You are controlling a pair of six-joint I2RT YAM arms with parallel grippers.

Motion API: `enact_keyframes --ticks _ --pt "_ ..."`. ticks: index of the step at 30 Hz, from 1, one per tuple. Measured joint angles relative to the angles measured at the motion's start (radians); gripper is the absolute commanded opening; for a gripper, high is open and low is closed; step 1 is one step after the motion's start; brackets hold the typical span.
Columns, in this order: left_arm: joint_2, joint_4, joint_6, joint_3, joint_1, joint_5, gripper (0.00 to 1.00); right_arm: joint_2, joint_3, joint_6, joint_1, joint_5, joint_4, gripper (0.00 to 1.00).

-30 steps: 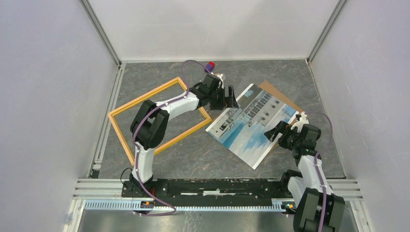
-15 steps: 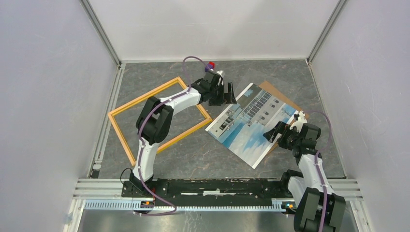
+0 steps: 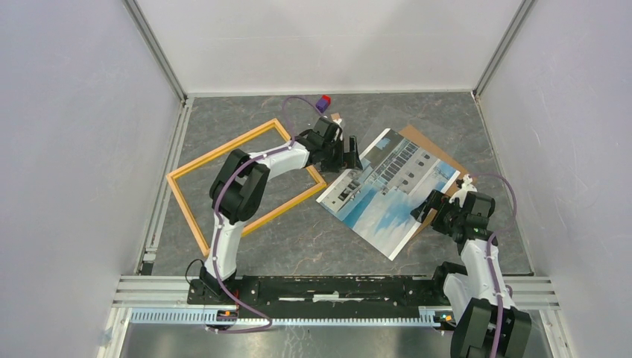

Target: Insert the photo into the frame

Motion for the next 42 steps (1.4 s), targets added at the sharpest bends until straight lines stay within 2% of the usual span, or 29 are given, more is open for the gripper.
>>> enact_keyframes --ticks 9,16,23,31,35,42 --pt "-0.023 0.108 -0.069 -0.076 0.001 0.103 1.0 0.058 0.034 -0.011 0.001 0.031 -0.009 0.98" --pt "-0.028 0.158 -0.11 -0.104 0.006 0.162 1.0 0.166 0.09 -0.036 -0.002 0.033 0.007 0.98" --pt "-0.006 0.301 -0.253 -0.12 0.05 0.241 1.0 0.213 0.105 -0.06 -0.002 0.037 0.046 0.98" --pt "0.06 0.387 -0.372 -0.097 0.062 0.254 0.98 0.232 0.105 -0.075 -0.003 0.048 0.08 0.98" --pt "0.08 0.518 -0.467 -0.129 0.069 0.255 0.95 0.245 0.104 -0.084 -0.008 0.055 0.105 0.98" --pt "0.157 0.766 -0.665 -0.152 0.09 0.261 0.85 0.26 0.1 -0.09 -0.008 0.059 0.145 0.98"
